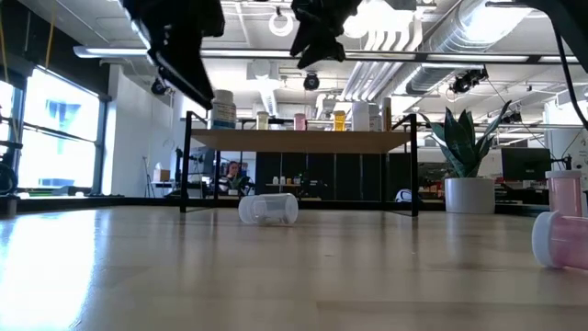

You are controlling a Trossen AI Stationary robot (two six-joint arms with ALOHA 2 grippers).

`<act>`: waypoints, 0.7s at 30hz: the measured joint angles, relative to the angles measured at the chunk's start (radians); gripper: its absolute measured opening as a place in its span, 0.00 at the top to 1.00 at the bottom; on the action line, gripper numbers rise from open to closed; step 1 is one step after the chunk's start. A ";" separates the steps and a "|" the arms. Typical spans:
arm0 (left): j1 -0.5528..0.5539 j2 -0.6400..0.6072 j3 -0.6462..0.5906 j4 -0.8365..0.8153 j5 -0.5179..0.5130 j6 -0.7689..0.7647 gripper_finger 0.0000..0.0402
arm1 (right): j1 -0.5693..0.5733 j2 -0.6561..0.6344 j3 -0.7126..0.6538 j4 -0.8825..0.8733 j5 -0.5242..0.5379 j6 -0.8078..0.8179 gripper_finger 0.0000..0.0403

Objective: Pick and place medicine bottles onto shelf by color
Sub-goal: Put the transparent pill bottle on the shelf

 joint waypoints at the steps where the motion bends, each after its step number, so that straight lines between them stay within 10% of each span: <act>1: -0.012 0.000 -0.012 0.001 -0.006 -0.007 0.43 | 0.010 0.000 0.000 0.000 0.000 0.013 0.57; 21: -0.372 -0.038 -0.112 -0.003 -0.091 -0.252 0.43 | 0.242 0.002 -0.009 -0.013 0.034 0.211 0.57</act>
